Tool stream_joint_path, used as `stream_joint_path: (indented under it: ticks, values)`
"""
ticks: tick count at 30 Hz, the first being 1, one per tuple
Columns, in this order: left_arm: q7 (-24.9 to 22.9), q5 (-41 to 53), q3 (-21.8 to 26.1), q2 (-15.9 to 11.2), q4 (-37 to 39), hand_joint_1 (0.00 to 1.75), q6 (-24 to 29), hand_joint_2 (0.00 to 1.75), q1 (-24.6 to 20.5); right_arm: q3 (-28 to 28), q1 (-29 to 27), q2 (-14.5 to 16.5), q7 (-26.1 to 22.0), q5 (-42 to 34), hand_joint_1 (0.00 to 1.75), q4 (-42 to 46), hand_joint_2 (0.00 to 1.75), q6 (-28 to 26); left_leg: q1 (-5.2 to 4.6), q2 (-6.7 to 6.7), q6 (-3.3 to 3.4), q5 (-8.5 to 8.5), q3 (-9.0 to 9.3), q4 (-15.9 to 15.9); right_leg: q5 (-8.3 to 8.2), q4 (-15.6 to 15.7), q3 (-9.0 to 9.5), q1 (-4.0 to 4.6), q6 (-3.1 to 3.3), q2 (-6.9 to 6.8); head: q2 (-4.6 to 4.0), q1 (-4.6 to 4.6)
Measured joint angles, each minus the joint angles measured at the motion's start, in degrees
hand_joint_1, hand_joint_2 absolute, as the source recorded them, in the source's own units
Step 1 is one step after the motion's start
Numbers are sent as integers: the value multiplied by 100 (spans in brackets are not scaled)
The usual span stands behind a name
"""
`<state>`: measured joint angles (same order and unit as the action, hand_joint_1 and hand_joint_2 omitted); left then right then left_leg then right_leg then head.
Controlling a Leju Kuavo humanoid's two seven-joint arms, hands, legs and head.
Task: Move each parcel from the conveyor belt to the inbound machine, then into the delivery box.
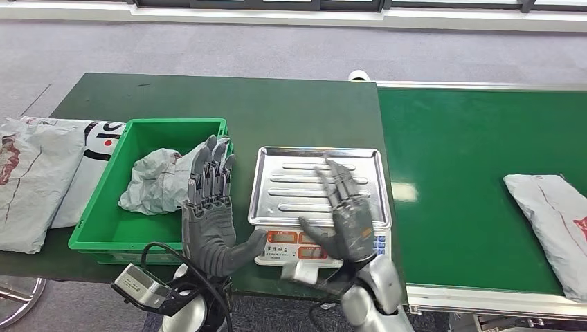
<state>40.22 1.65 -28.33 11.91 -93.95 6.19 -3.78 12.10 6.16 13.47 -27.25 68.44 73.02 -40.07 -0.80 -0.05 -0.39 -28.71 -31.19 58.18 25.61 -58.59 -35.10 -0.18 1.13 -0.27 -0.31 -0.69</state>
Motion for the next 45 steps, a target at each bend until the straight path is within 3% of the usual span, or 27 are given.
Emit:
stream_joint_path:
  ticks: [3,6,9,13,18,23,35,45]
  values:
    - [1,-21,64,-1,-98,0,-7,175,88,-1820,290,-28,580,880,0,-205,175,-14,-16,-21,15,8,-8,2,-6,2,0,-5,-12,-27,-1,-1]
    - [1,-53,218,13,-204,0,-110,175,196,-3314,640,-300,1462,1529,0,-711,175,-13,-27,-23,27,7,-9,4,-9,6,1,-12,-23,-30,-1,-1]
    - [1,-36,343,26,-290,0,-104,175,292,-4210,878,-680,2165,1670,0,-1398,175,-13,-33,-22,40,3,-27,5,-9,7,1,-20,-31,-30,-1,-2]
    - [1,-23,449,37,-385,0,20,175,373,-4856,1171,-1184,2728,1803,0,-2301,175,-12,-34,-3,55,-12,-52,5,-2,8,-1,-33,-41,-13,0,-1]
    - [0,-14,488,37,-432,0,208,175,463,-5278,1505,-1663,3485,2032,0,-3156,175,-13,-34,-3,54,-11,-34,5,-1,7,-2,-31,-42,-16,-1,-1]
    - [0,1,498,29,-445,0,339,175,513,-5480,1746,-2021,3931,2111,0,-3914,175,-14,-34,-3,53,-9,-13,5,-1,6,-4,-29,-42,-16,0,-1]
    - [0,4,501,30,-437,0,346,175,516,-5561,1995,-2272,4192,2157,0,-4621,175,-14,-35,-4,54,-9,-11,5,-1,6,-3,-27,-43,-15,0,-1]
    - [-2,-172,809,80,-390,0,-418,175,576,-5561,2023,-2396,4186,2157,0,-4974,175,-14,-35,-3,55,-9,-12,5,0,7,-4,-26,-44,-14,-1,-2]
